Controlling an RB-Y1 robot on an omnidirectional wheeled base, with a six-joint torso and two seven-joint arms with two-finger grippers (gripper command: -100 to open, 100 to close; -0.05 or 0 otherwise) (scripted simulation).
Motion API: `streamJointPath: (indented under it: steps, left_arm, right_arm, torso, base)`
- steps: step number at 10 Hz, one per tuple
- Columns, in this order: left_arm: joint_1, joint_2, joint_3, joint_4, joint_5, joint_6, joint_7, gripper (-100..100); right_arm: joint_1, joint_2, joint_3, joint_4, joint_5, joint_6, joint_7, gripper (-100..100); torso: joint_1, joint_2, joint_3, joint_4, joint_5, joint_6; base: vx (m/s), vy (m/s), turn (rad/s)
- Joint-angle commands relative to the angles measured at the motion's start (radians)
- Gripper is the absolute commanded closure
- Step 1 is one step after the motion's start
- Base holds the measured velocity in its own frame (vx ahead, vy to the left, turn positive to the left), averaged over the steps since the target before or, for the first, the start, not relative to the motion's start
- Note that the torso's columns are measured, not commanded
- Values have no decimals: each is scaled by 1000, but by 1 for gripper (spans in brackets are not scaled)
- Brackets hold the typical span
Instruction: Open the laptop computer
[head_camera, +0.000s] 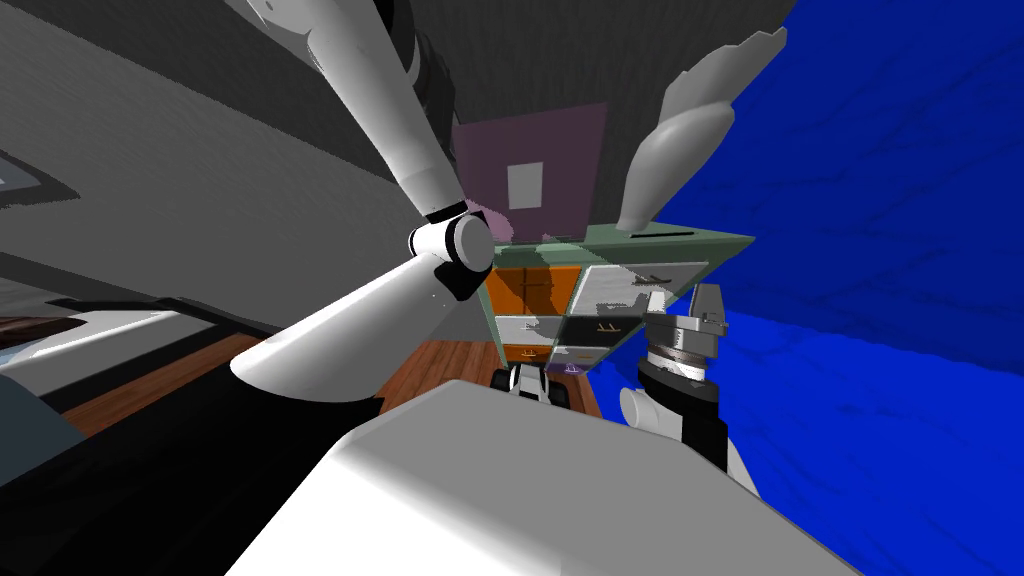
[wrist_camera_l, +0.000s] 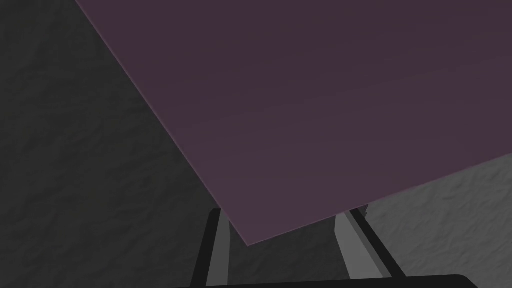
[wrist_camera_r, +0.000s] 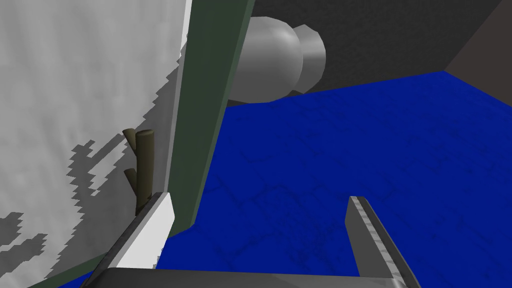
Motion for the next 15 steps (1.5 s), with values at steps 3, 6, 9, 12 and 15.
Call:
streamJointPath:
  steps: [3,6,9,12,15]
  left_arm:
    - [-29,7,50,109,-34,14,-5,100]
    - [-47,12,72,194,-48,16,-9,100]
    - [-65,18,94,252,-63,18,-12,100]
    - [-101,29,139,335,-93,23,-19,100]
    - [-119,35,161,412,-108,25,-22,100]
  right_arm:
    - [0,0,0,0,0,0,0,0]
    - [0,0,0,0,0,0,0,0]
    - [0,0,0,0,0,0,0,0]
    - [0,0,0,0,0,0,0,0]
    - [0,0,0,0,0,0,0,0]
  torso:
    - [0,4,5,-1,1,-1]
    - [-1,7,5,2,0,-2]
    - [-3,11,8,5,-2,-2]
    - [-4,13,10,5,-2,-1]
    - [-5,16,13,5,-2,-1]
  base:
    - [1,-3,8]
    - [3,-5,14]
    - [4,-5,15]
    - [5,-7,21]
    - [2,-3,9]
